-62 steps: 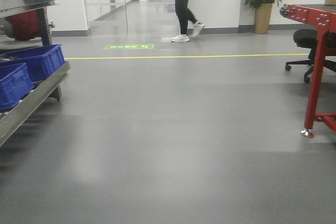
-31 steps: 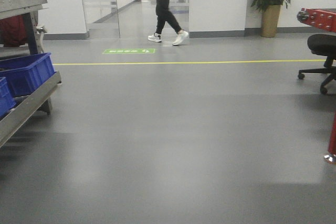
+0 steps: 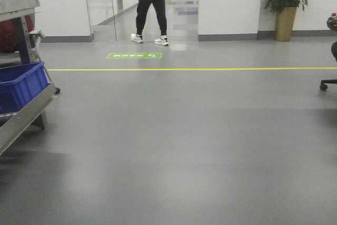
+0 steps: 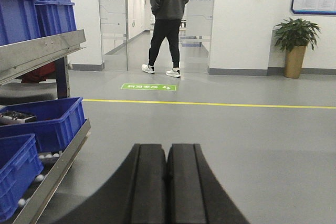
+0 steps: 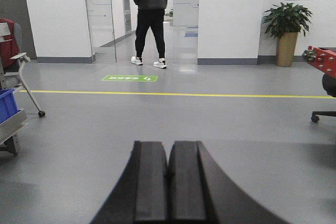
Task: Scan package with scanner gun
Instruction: 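Drive the base forward down the aisle toward the doorway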
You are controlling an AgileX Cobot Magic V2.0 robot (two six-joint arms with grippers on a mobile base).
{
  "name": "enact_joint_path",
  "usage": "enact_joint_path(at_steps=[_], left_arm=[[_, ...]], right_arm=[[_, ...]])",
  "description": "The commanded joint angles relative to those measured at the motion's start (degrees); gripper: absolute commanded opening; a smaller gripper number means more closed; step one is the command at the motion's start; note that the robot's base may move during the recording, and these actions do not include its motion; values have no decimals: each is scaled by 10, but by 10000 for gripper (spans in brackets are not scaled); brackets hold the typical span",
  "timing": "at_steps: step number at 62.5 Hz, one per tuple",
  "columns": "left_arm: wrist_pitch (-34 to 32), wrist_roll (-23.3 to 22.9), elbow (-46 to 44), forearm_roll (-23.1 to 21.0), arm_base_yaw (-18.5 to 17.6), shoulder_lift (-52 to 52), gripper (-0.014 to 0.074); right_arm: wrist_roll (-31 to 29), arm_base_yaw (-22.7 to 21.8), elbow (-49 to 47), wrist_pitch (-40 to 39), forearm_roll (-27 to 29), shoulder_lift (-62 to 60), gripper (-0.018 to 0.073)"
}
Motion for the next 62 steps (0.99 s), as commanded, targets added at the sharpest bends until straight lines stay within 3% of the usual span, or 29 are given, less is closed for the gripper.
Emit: enact_joint_path(at_steps=[1,62], left_arm=[[-11,3,-1,2,3,-2,-91],[-11,3,-1,2,3,-2,-91]], right_arm=[[-1,1,0,-11,-2,-1,-168],[-1,1,0,-11,-2,-1,-168]])
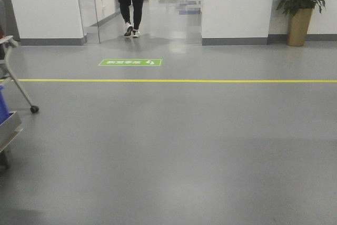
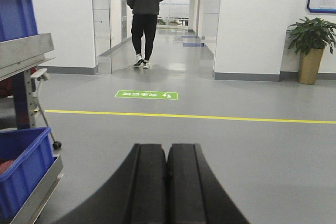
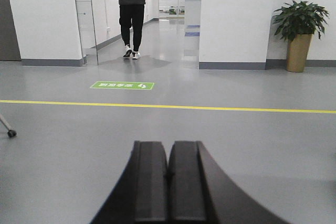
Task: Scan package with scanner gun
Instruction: 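Drive the base forward down the aisle toward the doorway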
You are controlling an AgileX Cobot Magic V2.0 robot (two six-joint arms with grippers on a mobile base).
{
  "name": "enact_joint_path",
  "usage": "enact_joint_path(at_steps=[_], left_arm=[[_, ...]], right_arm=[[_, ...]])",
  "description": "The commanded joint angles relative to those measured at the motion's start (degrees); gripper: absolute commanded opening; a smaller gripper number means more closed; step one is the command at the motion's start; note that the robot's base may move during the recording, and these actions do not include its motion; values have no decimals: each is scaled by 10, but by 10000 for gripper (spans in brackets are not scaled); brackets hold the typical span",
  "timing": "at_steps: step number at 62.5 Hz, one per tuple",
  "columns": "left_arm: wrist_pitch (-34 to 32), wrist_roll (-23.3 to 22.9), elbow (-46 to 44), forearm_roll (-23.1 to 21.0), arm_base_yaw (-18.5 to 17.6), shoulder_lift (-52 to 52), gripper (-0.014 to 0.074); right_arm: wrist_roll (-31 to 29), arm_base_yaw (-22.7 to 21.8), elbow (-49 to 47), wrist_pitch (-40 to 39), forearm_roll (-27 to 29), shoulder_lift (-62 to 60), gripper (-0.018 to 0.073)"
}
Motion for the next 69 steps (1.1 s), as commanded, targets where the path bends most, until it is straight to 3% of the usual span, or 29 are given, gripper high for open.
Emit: enact_joint_path(at_steps=[1,69], left_arm=[[-11,3,-1,2,3,-2,-91],[-11,3,-1,2,3,-2,-91]], right_arm=[[-1,1,0,-11,-2,-1,-168],[-1,0,0,-11,-2,-1,-168]])
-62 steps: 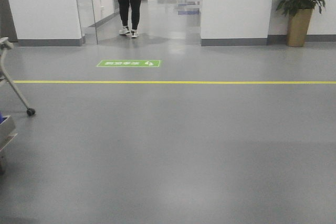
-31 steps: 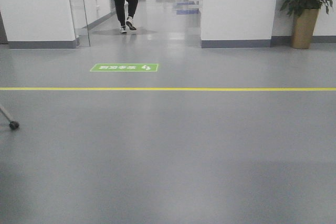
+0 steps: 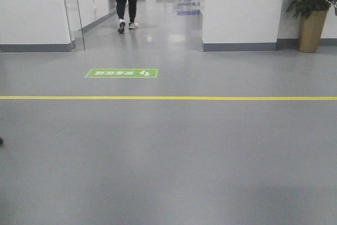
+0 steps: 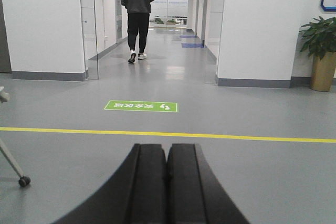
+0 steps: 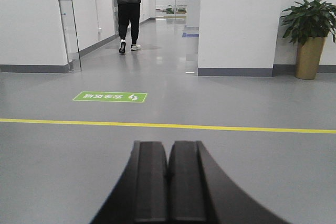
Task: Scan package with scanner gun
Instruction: 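Drive the base forward down the aisle toward the doorway, then turn the base and pull up to the red-framed belt table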
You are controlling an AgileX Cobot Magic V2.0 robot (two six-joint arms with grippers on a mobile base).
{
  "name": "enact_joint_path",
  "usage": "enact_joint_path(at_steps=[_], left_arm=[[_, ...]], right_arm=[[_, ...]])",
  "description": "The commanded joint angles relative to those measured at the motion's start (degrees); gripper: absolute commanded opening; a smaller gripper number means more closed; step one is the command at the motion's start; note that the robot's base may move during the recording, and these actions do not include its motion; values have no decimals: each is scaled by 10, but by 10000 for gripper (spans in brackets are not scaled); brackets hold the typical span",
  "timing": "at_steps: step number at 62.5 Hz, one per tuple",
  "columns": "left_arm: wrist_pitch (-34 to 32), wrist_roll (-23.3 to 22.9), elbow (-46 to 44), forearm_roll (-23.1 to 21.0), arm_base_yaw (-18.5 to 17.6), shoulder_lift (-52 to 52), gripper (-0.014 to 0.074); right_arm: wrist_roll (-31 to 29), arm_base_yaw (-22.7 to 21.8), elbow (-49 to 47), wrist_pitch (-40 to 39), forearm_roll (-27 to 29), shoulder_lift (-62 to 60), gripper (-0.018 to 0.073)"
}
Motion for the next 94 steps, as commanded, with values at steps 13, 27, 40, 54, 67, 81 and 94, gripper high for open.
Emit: enact_joint_path(at_steps=[13,27,40,54,67,81,94], left_arm=[[-11,3,-2,2,3,-2,-91],[-11,3,-2,2,3,-2,-91],[-11,3,-2,2,3,-2,-91],[-11,3,-2,2,3,-2,-91],[-11,3,-2,2,3,-2,-91],[-11,3,-2,2,3,-2,-91],[-11,3,-2,2,3,-2,-91]], right_arm=[[-1,0,0,-11,-2,-1,-168],[-1,0,0,-11,-2,-1,-168],[-1,0,0,-11,-2,-1,-168],[-1,0,0,-11,-2,-1,-168],[-1,0,0,-11,-2,-1,-168],[-1,0,0,-11,-2,-1,-168],[-1,0,0,-11,-2,-1,-168]])
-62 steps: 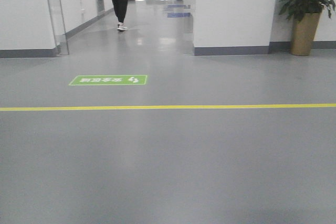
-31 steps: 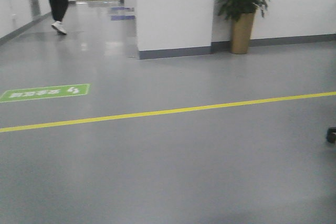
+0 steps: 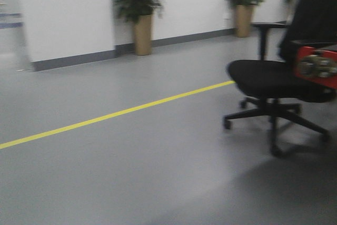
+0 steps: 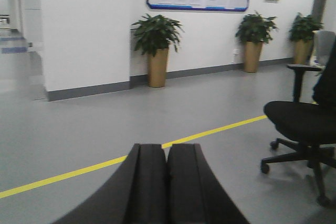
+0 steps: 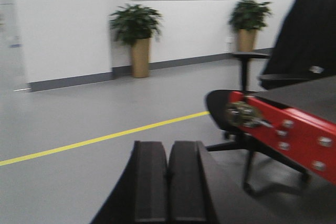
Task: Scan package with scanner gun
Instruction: 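Turn the base and pull up to the red-framed belt table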
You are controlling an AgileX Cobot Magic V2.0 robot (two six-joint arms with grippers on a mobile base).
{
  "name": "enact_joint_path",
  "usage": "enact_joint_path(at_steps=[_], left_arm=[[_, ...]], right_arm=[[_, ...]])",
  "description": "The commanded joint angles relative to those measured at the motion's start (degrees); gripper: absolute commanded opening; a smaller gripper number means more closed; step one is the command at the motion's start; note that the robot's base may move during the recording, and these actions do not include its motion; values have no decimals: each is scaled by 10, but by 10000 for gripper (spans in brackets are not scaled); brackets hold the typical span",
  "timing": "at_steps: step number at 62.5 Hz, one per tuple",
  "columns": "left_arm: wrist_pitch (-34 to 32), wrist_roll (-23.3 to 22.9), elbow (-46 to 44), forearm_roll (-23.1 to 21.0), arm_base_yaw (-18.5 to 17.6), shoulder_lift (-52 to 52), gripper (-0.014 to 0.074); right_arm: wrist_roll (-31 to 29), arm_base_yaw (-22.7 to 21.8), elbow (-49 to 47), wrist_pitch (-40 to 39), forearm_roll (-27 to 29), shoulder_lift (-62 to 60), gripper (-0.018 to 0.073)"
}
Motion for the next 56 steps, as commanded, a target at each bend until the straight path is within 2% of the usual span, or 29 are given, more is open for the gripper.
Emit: enact_joint_path(at_steps=[1,56], left_arm=[[-11,3,-2,2,3,-2,-91],[-11,3,-2,2,3,-2,-91]], right_arm=[[-1,0,0,-11,-2,-1,-168],[-1,0,0,-11,-2,-1,-168]])
